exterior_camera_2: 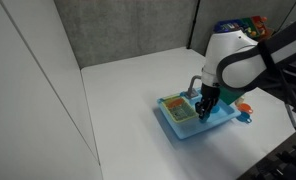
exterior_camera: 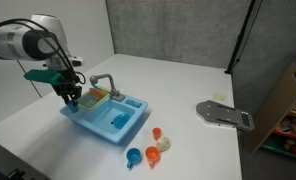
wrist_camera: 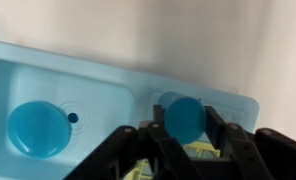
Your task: Put the blue cup on the counter then put the orange mug on the blue plate
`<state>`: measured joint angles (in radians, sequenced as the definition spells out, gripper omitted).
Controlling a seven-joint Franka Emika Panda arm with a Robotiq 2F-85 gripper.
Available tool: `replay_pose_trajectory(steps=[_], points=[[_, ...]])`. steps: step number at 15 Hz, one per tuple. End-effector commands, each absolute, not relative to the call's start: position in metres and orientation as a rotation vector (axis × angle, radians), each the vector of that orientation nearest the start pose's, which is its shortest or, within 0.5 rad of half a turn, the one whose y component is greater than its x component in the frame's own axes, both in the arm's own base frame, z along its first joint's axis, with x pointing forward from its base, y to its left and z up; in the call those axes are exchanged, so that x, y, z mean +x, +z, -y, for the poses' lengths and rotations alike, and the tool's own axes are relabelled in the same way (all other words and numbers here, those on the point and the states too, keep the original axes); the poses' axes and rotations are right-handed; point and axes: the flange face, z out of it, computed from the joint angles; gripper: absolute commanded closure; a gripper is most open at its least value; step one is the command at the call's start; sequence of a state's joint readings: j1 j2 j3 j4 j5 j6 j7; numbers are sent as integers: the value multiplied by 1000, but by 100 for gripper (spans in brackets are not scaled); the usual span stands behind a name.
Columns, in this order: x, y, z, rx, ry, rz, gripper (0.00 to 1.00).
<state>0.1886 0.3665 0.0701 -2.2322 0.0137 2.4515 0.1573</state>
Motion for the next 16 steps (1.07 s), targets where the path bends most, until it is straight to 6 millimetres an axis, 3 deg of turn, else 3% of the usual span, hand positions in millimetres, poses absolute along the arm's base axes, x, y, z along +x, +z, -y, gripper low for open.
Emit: replay_pose_trajectory(steps=[1,16], points=[[506,199,-135,-3106,177,190,81],[512,186,-136,-3060,149,232,81]])
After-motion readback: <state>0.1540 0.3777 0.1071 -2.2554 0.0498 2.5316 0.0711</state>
